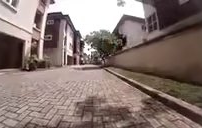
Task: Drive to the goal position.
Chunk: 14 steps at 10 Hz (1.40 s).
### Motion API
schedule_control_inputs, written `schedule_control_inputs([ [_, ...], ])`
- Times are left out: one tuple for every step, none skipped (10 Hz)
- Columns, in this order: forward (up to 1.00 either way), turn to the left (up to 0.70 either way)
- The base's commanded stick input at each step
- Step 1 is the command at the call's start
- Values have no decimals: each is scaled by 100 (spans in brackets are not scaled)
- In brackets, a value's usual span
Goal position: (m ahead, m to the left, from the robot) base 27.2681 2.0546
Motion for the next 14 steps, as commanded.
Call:
schedule_control_inputs([
  [50,0],
  [50,0],
  [50,0],
  [50,0],
  [50,0],
  [50,0],
  [50,0],
  [50,0],
  [50,0],
  [50,0],
  [50,0],
  [50,0],
  [50,0],
  [50,0],
])
